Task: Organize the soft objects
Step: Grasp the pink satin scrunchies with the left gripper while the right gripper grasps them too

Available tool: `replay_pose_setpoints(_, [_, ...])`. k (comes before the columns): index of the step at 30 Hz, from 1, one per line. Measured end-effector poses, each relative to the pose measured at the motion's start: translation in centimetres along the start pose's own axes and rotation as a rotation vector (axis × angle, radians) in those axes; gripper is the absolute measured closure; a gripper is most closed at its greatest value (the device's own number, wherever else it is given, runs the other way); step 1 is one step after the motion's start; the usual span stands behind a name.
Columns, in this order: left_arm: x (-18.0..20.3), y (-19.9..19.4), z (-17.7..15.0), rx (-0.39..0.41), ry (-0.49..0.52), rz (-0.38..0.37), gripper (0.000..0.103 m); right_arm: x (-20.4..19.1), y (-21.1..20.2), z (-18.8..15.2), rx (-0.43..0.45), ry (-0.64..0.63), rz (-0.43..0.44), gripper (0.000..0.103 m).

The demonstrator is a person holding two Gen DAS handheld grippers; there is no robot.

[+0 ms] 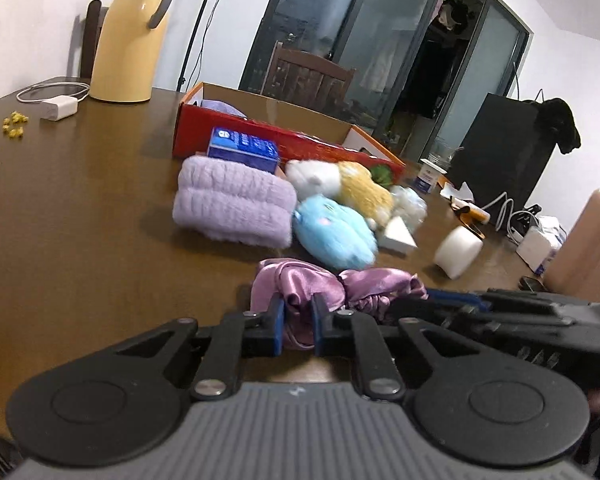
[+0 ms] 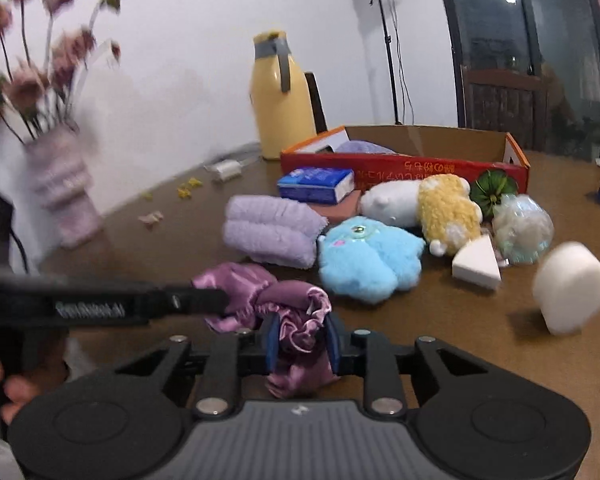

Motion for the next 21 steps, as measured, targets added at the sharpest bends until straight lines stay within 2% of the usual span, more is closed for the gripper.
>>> replay_pose_setpoints(5, [1.3, -0.1, -0.7, -0.006, 0.023, 0.03, 0.091, 0.4, -1.8, 0.0, 0.065, 0.062, -0.002, 0.078])
replay_pose_setpoints(9, [1.6, -0.3, -0.7, 0.002, 0.037, 0.039, 0.091, 0.4, -0.6, -0.9, 0.02, 0.011, -0.083, 0.078])
replay_pose_setpoints(14, [1.9, -0.2, -0.9, 0.006, 0.072, 0.044, 0.091, 1.3, 0.9, -2.2, -0.031, 0.031, -0.119, 0.078])
replay_pose_setpoints(17, [2.0, -0.3, -0.9, 0.03, 0.106, 0.054, 0.076, 1.4, 1.3, -2.5, -0.049, 0.032, -0.115, 0.078])
replay_pose_setpoints(19, [1.8, 0.0, -1.0, 0.027, 0.125, 0.048, 0.056, 1.3, 1.5, -2.5, -0.052, 0.024, -0.118, 0.078])
replay_pose_setpoints(21, [1.5, 0.4, -1.1, 0.024, 0.126, 0.027, 0.056, 1.3, 1.5, -2.6, -0.055, 0.021, -0.112, 0.082])
Point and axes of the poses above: each gripper's, at about its wrist camera, not at the fingertips, and y roughly the way its jaws point, x to its right, z to its top, the point moved 3 cm from there along y, roughly the way its jaws point, and after that the axes turned 5 degrees about z, right-handed, at the moved point
